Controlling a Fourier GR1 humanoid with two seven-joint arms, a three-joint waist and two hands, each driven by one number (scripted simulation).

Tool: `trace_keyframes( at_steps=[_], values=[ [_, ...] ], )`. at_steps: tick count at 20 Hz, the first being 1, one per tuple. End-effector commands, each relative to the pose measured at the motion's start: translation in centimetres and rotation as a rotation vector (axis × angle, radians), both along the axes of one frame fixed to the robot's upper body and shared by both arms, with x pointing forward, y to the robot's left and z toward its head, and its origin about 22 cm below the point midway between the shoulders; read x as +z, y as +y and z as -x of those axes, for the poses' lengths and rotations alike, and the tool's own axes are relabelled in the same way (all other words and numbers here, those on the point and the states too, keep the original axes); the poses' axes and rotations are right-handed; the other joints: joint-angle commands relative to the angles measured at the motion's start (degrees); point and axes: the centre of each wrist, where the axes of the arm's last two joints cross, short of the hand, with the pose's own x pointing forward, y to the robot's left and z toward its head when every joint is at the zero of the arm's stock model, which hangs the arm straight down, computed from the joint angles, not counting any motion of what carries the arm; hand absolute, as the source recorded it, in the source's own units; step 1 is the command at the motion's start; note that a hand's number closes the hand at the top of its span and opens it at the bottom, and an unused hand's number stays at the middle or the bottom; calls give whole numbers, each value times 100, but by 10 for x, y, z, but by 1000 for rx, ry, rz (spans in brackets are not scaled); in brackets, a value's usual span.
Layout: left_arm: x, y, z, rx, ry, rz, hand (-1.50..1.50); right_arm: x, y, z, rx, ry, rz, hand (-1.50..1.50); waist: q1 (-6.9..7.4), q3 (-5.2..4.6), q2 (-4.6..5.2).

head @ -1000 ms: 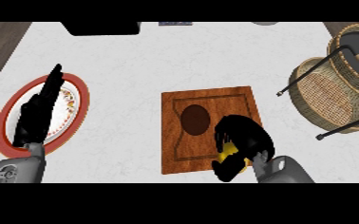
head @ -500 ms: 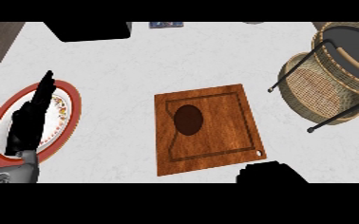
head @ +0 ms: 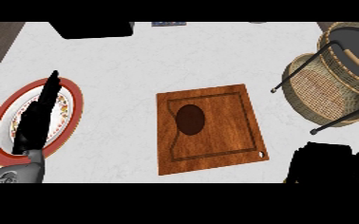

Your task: Pick the lemon from the cutting board and place it in the tiered basket

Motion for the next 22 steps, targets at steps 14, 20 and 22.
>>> trace_keyframes(
  at_steps=[14, 20, 22],
  values=[
    [7, -13, -5, -66, -13, 14, 0, 102, -92, -25, -29, -167, 57, 150, 378, -5, 72],
    [14, -25, -22, -80, -22, 23, 0, 115, -116, -51, -198, -291, 280, 150, 420, -2, 98],
    [9, -26, -26, -72, -26, 11, 0, 119, -119, -55, -244, -323, 356, 150, 402, -4, 107]
  ],
)
